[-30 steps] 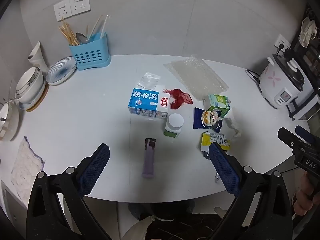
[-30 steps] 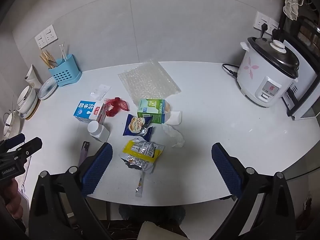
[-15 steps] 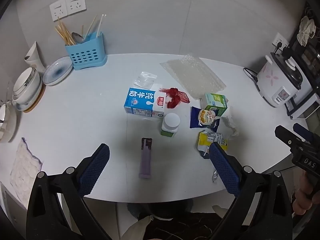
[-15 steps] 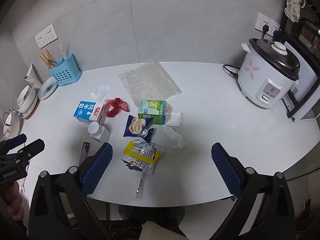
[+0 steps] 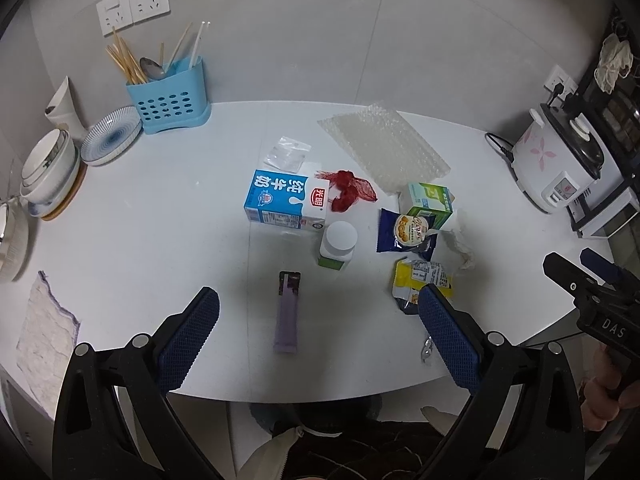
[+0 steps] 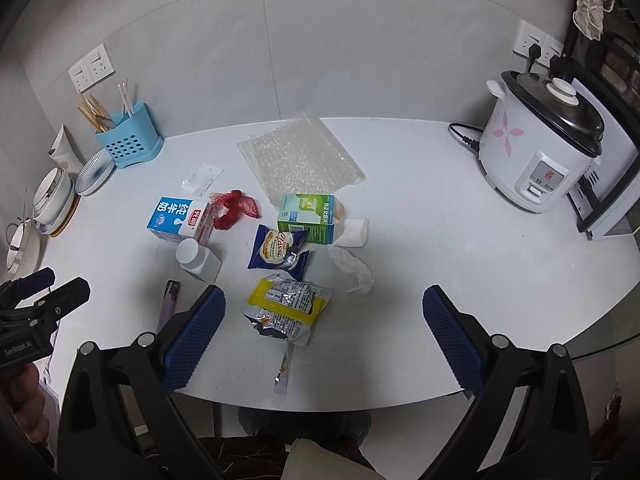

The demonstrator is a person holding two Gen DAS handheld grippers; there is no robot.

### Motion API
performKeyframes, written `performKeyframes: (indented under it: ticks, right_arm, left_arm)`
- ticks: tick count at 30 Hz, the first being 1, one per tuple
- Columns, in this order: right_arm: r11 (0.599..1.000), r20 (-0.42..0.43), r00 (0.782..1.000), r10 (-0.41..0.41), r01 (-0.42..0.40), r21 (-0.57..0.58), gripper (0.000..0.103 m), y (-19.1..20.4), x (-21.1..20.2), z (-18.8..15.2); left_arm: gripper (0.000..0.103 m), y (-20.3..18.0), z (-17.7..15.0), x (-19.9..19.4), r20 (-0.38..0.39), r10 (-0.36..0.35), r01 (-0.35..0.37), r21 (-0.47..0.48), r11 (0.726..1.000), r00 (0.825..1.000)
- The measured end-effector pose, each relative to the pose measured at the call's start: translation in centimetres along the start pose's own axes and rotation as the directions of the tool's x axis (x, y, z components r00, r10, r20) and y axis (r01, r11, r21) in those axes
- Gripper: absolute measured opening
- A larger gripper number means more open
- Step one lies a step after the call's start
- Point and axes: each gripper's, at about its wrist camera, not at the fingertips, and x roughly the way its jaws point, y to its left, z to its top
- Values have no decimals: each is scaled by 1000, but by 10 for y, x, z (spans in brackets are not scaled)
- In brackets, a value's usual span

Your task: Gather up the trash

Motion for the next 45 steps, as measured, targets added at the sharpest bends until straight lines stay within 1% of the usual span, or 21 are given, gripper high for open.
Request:
performKeyframes:
  ticks: [36,45]
  right_arm:
    - [1000,-16,1000,4,-4,-8,94,2,4,-1]
    - [1000,-18,1000,0,0,-9,94,0,8,2]
  left_arm:
    - [97,-6,-1,2,-12,-2,2,8,1000,1000]
    - [97,-8,3,5,-16,-5,5,12,1000,1000]
